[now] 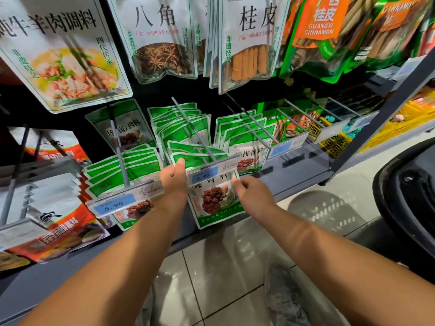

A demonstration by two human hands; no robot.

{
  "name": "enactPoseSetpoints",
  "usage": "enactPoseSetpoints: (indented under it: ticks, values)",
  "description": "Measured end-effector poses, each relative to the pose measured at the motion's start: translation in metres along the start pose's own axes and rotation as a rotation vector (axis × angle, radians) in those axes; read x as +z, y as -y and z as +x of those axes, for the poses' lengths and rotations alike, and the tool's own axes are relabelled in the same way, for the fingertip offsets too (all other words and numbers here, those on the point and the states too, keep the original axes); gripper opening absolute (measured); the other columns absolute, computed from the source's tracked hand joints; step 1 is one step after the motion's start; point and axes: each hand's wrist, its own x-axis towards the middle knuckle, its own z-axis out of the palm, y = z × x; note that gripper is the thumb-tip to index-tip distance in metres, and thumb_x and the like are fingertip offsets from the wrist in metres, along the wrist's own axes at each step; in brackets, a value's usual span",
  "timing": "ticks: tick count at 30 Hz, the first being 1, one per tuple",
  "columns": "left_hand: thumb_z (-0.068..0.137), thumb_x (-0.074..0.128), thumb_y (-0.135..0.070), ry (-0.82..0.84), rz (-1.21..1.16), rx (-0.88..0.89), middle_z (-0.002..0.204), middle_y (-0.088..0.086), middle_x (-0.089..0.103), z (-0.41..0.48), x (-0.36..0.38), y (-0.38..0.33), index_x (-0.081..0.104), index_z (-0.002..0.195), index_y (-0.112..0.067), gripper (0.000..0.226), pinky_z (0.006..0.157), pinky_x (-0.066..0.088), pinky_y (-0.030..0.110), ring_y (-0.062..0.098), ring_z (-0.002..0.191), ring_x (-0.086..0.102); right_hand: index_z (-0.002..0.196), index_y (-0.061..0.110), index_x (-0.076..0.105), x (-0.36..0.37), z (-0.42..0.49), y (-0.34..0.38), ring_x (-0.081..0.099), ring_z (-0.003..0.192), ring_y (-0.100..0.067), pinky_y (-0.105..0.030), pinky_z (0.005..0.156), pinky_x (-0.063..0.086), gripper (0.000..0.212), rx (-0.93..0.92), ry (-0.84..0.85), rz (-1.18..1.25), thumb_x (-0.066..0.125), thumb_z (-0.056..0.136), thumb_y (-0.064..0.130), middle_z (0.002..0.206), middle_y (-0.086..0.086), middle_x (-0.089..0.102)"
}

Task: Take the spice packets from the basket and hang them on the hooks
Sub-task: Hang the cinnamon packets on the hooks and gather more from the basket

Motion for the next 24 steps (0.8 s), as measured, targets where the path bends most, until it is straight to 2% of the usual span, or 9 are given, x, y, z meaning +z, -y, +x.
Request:
enactPoseSetpoints:
  ticks: [3,5,9,12,16,18,20,22,24]
  values:
    - [0.109,0.046,-0.03,-0.074,0.124,0.054,0.065,0.004,0.038,0.011,0.002,0.002,0.041,0.063,-0.012,0.049,0.054,0.031,0.026,0.018,0.06,0.034,0.077,0.009,0.056,0.003,0.013,0.007,0.047,0.064,-0.02,-0.034,0.057,0.032,0.049,0.012,-0.025,-0.022,0.044,0.108,0.044,0.069,-0.003,0.052]
    - [0.108,0.048,-0.031,-0.131,0.108,0.052,0.071,0.012,0.044,0.019,0.004,0.003,0.051,0.07,-0.002,0.047,0.048,0.028,0.02,0.02,0.065,0.039,0.069,0.014,0.052,0.003,0.023,0.016,0.05,0.068,-0.024,-0.034,0.058,0.032,0.046,0.051,-0.017,-0.079,0.043,0.108,0.037,0.068,-0.002,0.051]
    - [0.106,0.047,-0.043,-0.163,0.173,0.05,0.082,0.012,0.057,0.031,0.004,0.003,0.064,0.082,0.004,0.055,0.072,0.035,0.033,0.023,0.08,0.051,0.083,0.012,0.05,0.007,0.036,0.027,0.051,0.087,-0.028,-0.031,0.074,0.036,0.028,0.11,0.013,-0.137,0.046,0.106,0.027,0.085,-0.006,0.054]
    - [0.105,0.048,-0.043,-0.183,0.172,0.099,0.072,0.014,0.046,0.034,0.003,0.009,0.055,0.074,0.007,0.059,0.061,0.025,0.034,0.023,0.065,0.039,0.095,0.014,0.053,0.011,0.038,0.025,0.057,0.092,-0.031,-0.036,0.081,0.044,0.02,0.117,0.036,-0.135,0.048,0.104,0.031,0.097,-0.01,0.059]
    - [0.105,0.05,-0.039,-0.174,0.175,0.133,0.065,0.01,0.027,0.03,0.002,0.015,0.036,0.068,-0.009,0.05,0.056,0.017,0.036,0.021,0.059,0.024,0.094,0.012,0.063,0.009,0.033,0.021,0.056,0.088,-0.031,-0.035,0.075,0.041,0.031,0.101,0.045,-0.126,0.046,0.106,0.035,0.087,-0.007,0.061]
    - [0.107,0.05,-0.024,-0.131,0.104,0.116,0.065,0.007,0.024,0.02,0.002,0.009,0.034,0.069,-0.012,0.044,0.047,0.021,0.027,0.018,0.058,0.021,0.081,0.02,0.053,0.006,0.029,0.017,0.054,0.085,-0.029,-0.033,0.071,0.035,0.035,0.078,0.033,-0.136,0.045,0.107,0.042,0.076,0.001,0.053]
    - [0.108,0.047,-0.014,-0.027,0.149,0.078,0.068,0.007,0.032,0.009,-0.002,0.009,0.038,0.073,-0.009,0.037,0.044,0.03,0.015,0.018,0.06,0.028,0.085,0.021,0.051,0.002,0.022,0.012,0.054,0.084,-0.029,-0.034,0.067,0.034,0.035,0.057,0.031,-0.141,0.045,0.105,0.05,0.078,0.0,0.054]
    - [0.107,0.048,-0.016,0.084,0.279,0.036,0.086,0.017,0.056,-0.001,-0.008,0.021,0.056,0.09,0.002,0.026,0.056,0.035,0.012,0.032,0.077,0.05,0.108,0.018,0.055,-0.005,0.012,0.009,0.057,0.089,-0.03,-0.034,0.067,0.037,0.039,0.046,0.046,-0.149,0.047,0.103,0.055,0.093,-0.006,0.061]
    - [0.105,0.048,-0.033,0.141,0.44,-0.012,0.119,0.019,0.067,-0.012,-0.019,0.035,0.064,0.123,-0.005,0.037,0.075,0.036,0.025,0.035,0.107,0.061,0.132,0.016,0.051,-0.013,-0.001,0.007,0.06,0.106,-0.032,-0.035,0.079,0.042,0.05,0.033,0.077,-0.173,0.05,0.1,0.055,0.115,-0.011,0.064]
